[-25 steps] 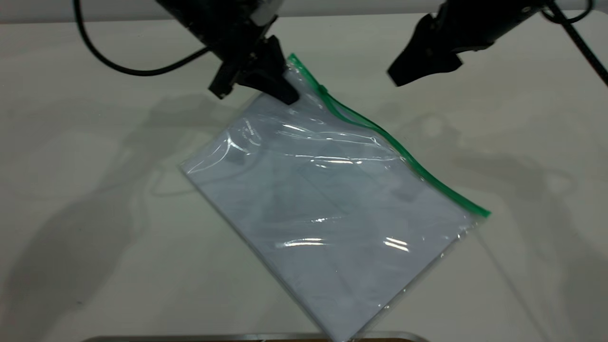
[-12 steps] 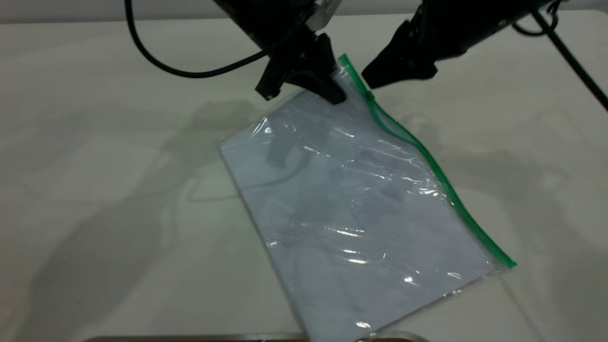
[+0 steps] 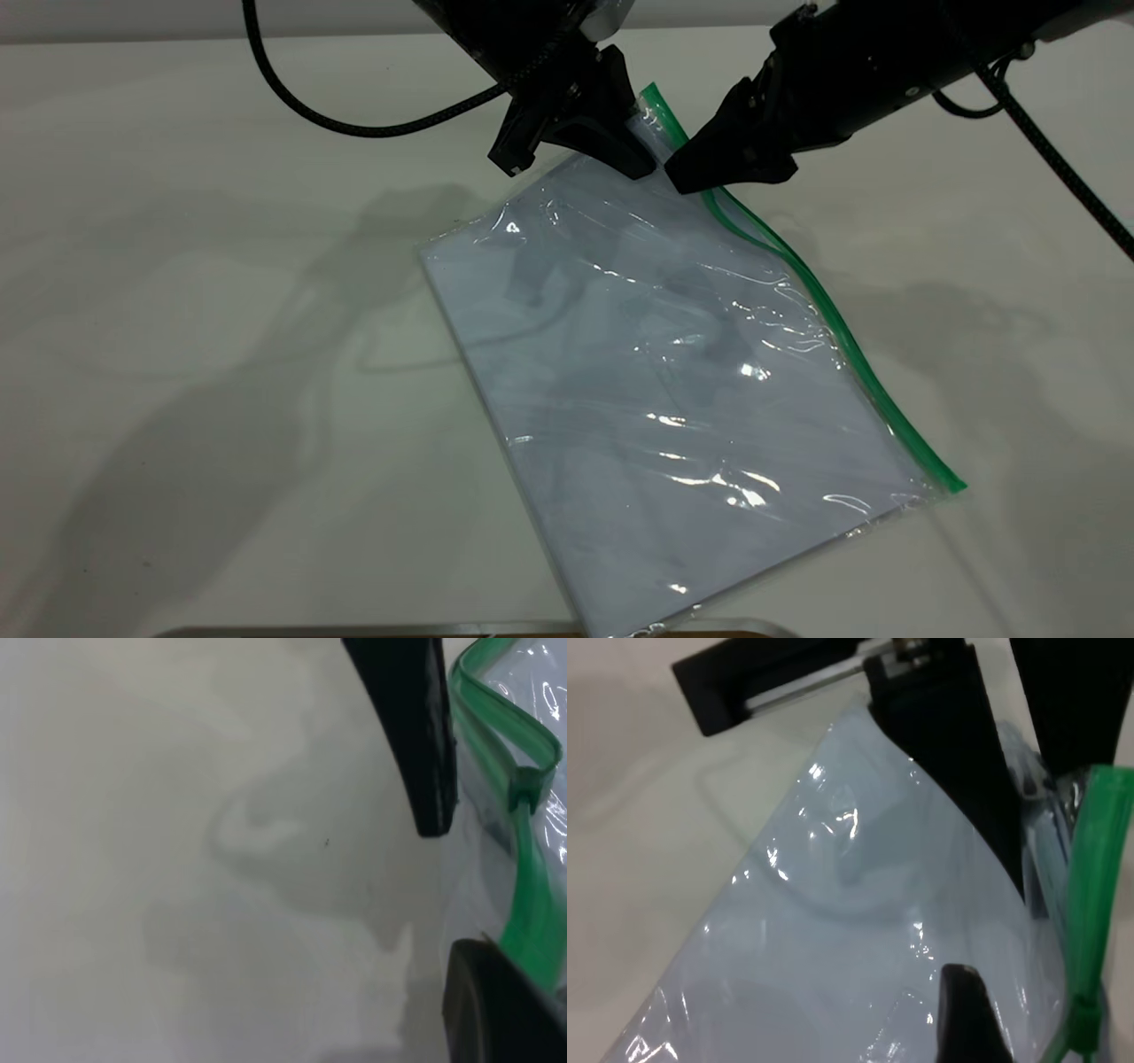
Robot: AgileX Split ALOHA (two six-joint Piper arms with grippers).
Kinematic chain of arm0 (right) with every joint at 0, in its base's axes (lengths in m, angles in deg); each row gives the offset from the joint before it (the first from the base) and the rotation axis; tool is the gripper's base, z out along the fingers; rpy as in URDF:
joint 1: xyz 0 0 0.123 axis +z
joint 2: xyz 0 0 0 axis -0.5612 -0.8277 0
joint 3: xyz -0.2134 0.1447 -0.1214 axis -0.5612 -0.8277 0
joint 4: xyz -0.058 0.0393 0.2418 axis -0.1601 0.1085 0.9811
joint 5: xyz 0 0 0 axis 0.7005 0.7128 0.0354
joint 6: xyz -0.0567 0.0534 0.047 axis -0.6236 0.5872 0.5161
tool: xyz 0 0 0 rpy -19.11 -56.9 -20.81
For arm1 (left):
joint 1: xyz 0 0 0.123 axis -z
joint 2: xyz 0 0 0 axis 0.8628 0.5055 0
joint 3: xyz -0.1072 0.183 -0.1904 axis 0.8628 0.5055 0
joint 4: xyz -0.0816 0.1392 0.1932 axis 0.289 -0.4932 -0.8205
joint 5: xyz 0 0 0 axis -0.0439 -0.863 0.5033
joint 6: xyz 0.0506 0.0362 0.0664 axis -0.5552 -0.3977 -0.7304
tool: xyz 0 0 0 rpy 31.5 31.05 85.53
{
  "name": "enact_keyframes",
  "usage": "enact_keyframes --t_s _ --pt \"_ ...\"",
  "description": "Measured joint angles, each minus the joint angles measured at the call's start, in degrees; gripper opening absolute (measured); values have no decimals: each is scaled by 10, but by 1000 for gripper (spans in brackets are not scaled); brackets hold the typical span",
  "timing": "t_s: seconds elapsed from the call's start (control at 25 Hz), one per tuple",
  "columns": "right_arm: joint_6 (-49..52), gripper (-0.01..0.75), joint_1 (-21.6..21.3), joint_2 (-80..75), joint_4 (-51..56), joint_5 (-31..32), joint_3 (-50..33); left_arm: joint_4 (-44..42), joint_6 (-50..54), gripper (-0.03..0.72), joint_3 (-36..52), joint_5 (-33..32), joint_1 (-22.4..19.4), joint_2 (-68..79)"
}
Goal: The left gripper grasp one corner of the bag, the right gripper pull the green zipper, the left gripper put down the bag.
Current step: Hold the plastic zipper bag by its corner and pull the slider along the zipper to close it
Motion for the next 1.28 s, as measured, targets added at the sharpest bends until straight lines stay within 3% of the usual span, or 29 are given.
enact_keyframes --t_s 0.2,0.44,0.6,0.96,1.28 --pt "-4 399 0 -1 21 -1 0 1 0 54 0 0 0 0" --pt "-6 176 0 -1 24 -12 0 3 5 54 0 0 0 0" --pt "-6 86 0 -1 25 -13 0 19 30 54 0 0 0 0" --pt "-8 36 0 -1 29 -38 0 36 53 54 0 6 -2 4" --pt "13 37 0 -1 21 -57 2 65 84 54 0 -2 -17 6"
